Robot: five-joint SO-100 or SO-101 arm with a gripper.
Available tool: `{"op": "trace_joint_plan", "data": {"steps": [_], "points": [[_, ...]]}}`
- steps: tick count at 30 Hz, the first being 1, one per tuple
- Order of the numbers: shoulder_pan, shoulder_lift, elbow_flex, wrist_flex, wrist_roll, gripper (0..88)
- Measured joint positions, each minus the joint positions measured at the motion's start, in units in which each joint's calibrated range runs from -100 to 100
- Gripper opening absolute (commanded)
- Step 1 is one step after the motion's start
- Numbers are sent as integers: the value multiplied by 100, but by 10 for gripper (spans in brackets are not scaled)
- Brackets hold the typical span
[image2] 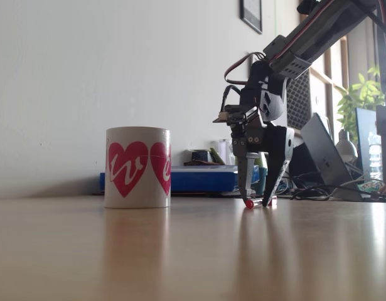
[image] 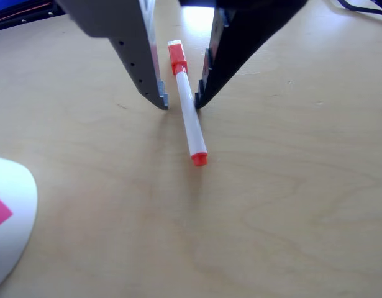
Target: Grab the pen and place it in the cup.
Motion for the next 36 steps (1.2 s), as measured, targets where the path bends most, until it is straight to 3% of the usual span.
{"op": "trace_joint_plan", "data": {"steps": [5, 19, 25, 36], "points": [[125, 8, -9, -34, 0, 5], [199, -126, 18, -25, 15, 12], [177, -1263, 35, 34, -93, 12], [-1129, -3966, 124, 8, -1715, 12]]}}
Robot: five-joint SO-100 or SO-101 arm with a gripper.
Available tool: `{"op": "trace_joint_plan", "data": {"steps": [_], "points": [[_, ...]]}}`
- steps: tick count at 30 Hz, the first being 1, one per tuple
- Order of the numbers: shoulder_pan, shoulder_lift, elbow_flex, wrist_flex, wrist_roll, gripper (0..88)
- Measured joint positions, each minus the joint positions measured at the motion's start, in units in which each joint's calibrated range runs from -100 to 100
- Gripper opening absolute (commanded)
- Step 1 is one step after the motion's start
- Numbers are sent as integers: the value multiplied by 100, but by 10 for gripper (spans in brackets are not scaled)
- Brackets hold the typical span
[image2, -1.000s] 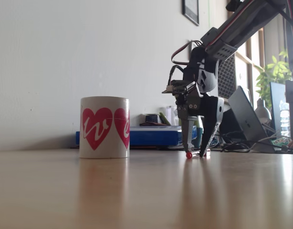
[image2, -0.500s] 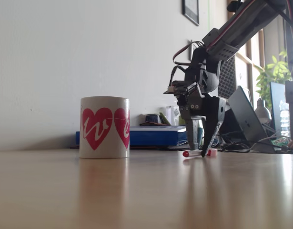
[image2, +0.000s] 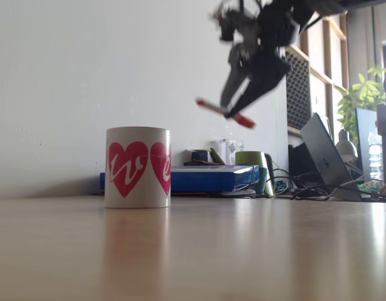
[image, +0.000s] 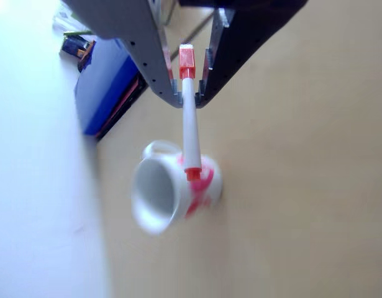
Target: Grab the pen and place it in the cup.
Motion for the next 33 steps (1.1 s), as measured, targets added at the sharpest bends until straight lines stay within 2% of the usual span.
{"op": "trace_joint_plan", "data": {"steps": [4, 10, 15, 23, 28, 33], "points": [[-790, -379, 0, -525, -826, 11], [-1210, -404, 35, -1975, -1793, 11], [-1196, 34, 98, -3314, -2154, 11], [-590, 2063, -124, -5119, -2648, 11], [-185, 2897, -417, -5754, -2946, 11], [89, 3032, -479, -5890, -3219, 11]]}}
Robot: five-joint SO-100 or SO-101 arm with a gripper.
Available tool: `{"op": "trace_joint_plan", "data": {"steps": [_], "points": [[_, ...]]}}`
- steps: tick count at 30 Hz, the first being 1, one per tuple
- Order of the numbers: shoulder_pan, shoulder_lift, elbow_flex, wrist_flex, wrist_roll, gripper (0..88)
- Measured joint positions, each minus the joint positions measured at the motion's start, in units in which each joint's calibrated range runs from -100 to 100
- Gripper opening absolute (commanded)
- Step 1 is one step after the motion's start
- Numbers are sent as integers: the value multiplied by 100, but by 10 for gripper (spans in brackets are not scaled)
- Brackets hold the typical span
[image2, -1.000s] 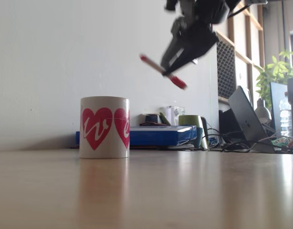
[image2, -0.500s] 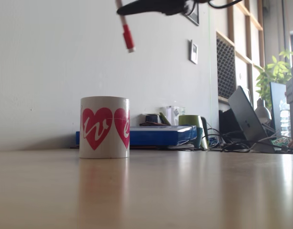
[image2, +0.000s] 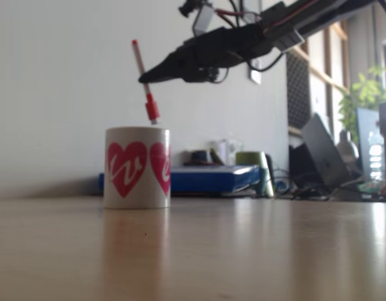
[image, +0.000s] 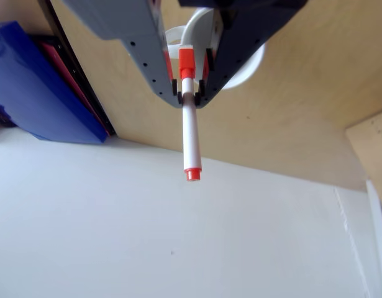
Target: Grab the pen and place it in the cup.
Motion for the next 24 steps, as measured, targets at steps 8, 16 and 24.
{"op": "trace_joint_plan", "data": {"steps": [8, 16, 24], "points": [[-44, 59, 0, 0, -337, 11], [-539, 76, 0, 0, -342, 11], [-531, 371, 115, 0, -352, 11]]}}
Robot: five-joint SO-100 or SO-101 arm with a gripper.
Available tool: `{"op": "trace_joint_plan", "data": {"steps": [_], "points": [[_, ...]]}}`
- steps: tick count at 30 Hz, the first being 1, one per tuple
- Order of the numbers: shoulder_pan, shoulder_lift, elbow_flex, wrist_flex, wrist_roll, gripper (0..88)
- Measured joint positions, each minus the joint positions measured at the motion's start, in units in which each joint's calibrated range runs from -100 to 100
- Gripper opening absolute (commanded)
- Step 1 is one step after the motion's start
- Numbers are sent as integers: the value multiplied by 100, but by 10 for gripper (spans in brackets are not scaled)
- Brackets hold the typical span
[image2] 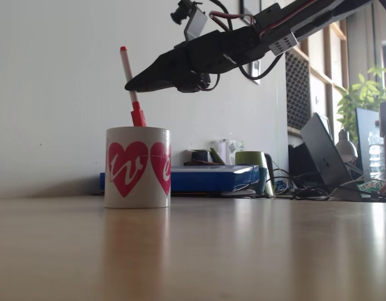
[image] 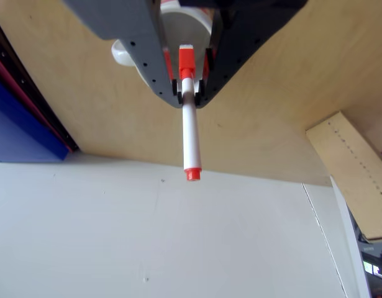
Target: Grab the pen and place it in the cup.
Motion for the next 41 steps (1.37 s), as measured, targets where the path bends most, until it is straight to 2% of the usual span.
{"op": "trace_joint_plan", "data": {"steps": [9, 14, 41], "points": [[111, 278, 27, -17, 0, 25], [162, 303, 62, -17, 0, 139], [155, 303, 195, -17, 0, 137]]}}
